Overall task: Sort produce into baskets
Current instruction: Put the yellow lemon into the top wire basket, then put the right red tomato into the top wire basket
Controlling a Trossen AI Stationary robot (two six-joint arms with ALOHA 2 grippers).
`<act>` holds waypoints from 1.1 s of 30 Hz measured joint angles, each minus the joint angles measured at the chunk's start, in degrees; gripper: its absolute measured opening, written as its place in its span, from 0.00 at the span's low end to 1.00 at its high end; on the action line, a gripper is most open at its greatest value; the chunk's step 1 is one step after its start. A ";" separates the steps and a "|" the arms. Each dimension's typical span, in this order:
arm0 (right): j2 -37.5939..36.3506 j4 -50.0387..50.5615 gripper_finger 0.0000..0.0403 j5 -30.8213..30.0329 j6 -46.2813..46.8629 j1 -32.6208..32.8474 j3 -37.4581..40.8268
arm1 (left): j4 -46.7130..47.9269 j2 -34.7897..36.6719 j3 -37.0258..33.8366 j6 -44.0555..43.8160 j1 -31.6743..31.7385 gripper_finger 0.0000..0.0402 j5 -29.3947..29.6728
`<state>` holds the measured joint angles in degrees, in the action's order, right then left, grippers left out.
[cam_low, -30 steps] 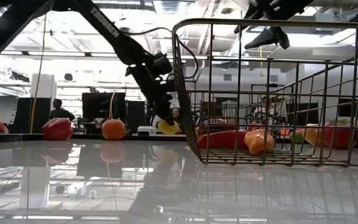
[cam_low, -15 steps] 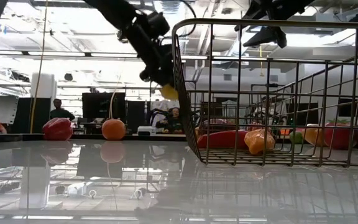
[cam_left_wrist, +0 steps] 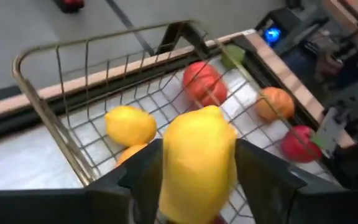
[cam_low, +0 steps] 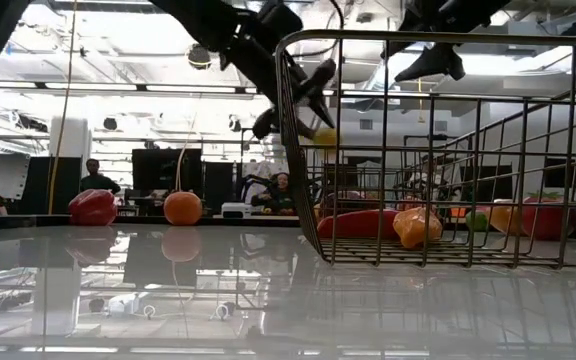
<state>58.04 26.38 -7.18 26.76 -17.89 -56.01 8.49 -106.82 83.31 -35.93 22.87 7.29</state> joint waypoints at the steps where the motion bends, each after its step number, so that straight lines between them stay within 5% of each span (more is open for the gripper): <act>1: 0.00 0.66 0.72 0.00 0.02 0.00 0.00 | 0.28 -0.52 0.00 -0.90 -0.16 0.49 0.19; 9: -2.62 12.05 0.72 -0.19 1.27 -2.95 0.02 | 0.86 -0.45 -0.06 0.88 -0.37 0.69 -5.75; 19: -1.38 25.62 0.72 1.28 -8.22 -13.84 0.04 | 0.65 7.35 -0.64 16.85 -0.32 0.64 -5.79; 25: 1.48 29.56 0.72 4.67 -7.57 -18.47 0.04 | -3.51 12.22 -9.76 20.25 2.04 0.60 -12.24; 33: 1.31 33.18 0.72 8.69 -4.47 -16.85 6.18 | -17.77 21.87 -25.44 16.48 4.55 0.56 -16.91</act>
<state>59.35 59.56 1.51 22.29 -34.74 -49.83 -9.27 -84.96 57.87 -19.45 27.42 -9.62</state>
